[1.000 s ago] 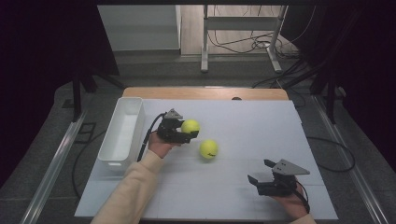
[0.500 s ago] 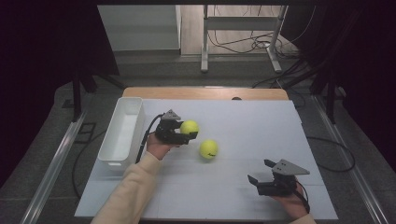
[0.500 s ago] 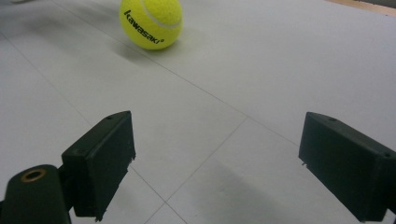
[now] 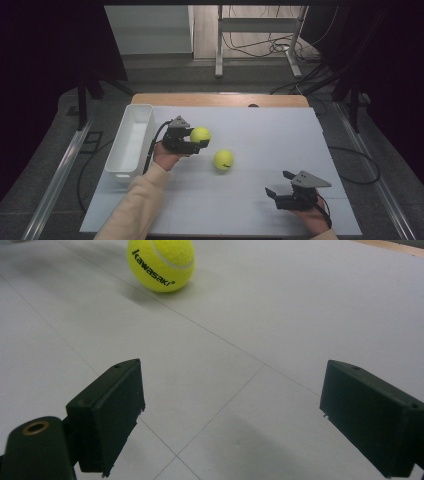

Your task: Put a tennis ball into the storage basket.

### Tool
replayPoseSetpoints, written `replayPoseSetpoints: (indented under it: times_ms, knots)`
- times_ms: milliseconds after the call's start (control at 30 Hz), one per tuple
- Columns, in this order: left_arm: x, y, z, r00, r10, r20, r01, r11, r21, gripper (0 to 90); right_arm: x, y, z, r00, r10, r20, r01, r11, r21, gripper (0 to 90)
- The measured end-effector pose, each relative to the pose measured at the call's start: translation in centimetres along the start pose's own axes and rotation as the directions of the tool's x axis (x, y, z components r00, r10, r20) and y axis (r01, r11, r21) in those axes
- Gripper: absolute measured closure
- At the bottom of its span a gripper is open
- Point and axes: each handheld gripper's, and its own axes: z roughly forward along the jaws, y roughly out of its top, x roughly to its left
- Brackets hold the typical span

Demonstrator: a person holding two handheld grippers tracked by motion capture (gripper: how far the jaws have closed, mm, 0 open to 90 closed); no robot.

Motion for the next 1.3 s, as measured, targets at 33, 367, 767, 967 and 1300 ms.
replayPoseSetpoints:
  times_ms: [33,367,767,967,1300]
  knots:
    - [0.0,0.0,0.0,1.0,0.0,0.0,0.0,1.0,0.0,26.7,0.0,0.0,0.0,1.0,0.0,0.0,0.0,1.0,0.0,10.9]
    - [0.2,0.5,-1.1,1.0,-0.001,0.001,0.001,0.9999,-0.013,26.7,0.0,0.0,0.0,1.0,0.0,0.004,0.0,1.0,0.002,10.9]
    - [0.4,0.9,-2.0,1.0,-0.002,-0.006,0.001,0.9998,-0.02,26.7,0.0,0.0,0.0,1.0,0.002,0.007,-0.002,1.0,0.001,10.9]
    - [0.5,1.0,-2.7,0.9999,-0.01,-0.009,0.01,0.9993,-0.036,26.7,0.0,0.0,0.0,1.0,0.004,0.007,-0.004,1.0,0.001,10.9]
    - [0.9,1.0,-3.6,0.9998,-0.017,-0.005,0.017,0.9987,-0.049,26.7,0.0,0.0,-0.1,1.0,0.003,0.006,-0.003,1.0,-0.003,10.9]
